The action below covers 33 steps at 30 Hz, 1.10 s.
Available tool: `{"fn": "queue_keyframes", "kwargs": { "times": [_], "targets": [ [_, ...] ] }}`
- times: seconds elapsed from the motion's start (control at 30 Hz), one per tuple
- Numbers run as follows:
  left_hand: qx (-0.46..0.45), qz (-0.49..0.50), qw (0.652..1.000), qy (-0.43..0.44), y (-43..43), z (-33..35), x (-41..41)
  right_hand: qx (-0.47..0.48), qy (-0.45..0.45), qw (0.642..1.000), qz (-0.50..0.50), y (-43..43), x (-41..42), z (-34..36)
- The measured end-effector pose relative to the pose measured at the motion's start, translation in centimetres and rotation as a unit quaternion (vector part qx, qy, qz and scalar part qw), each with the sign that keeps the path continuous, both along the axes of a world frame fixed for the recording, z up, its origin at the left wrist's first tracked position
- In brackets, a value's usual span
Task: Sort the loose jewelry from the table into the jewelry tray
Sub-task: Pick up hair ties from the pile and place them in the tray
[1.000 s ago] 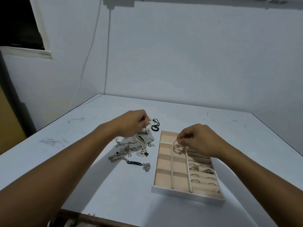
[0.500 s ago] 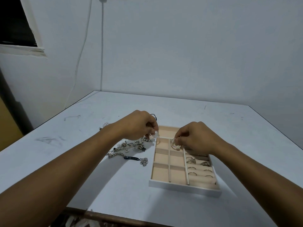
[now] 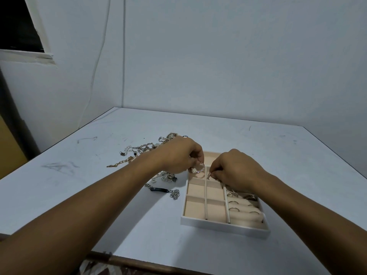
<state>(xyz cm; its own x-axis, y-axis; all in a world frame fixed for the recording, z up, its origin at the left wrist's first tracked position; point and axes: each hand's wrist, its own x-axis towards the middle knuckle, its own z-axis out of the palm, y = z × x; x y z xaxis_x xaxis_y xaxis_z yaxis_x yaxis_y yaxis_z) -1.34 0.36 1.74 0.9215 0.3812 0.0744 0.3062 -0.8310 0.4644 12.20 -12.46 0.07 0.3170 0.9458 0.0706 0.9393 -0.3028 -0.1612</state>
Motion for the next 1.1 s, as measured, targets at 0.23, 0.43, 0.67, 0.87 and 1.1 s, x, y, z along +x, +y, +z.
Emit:
{"fn": "queue_keyframes", "kwargs": {
  "times": [0.23,0.43,0.67,0.87,1.1],
  "targets": [
    [-0.002,0.001,1.000,0.000,-0.3,-0.2,0.1,-0.016,-0.069,0.997,0.006,0.4,-0.2,-0.3],
    [-0.003,-0.006,1.000,-0.002,-0.6,-0.4,0.5,0.000,-0.011,1.000,-0.007,0.0,0.2,-0.2],
    [0.000,0.001,1.000,-0.014,-1.3,-0.9,1.3,0.041,-0.005,0.999,-0.024,-0.3,1.2,0.8],
    [-0.008,0.007,1.000,-0.025,-1.9,-1.7,2.0,0.050,0.048,0.996,-0.057,-0.9,2.2,1.0],
    [-0.010,0.015,0.999,-0.036,-2.2,-1.8,2.4,0.047,0.061,0.995,-0.069,-1.1,2.5,0.8]
  ]
}}
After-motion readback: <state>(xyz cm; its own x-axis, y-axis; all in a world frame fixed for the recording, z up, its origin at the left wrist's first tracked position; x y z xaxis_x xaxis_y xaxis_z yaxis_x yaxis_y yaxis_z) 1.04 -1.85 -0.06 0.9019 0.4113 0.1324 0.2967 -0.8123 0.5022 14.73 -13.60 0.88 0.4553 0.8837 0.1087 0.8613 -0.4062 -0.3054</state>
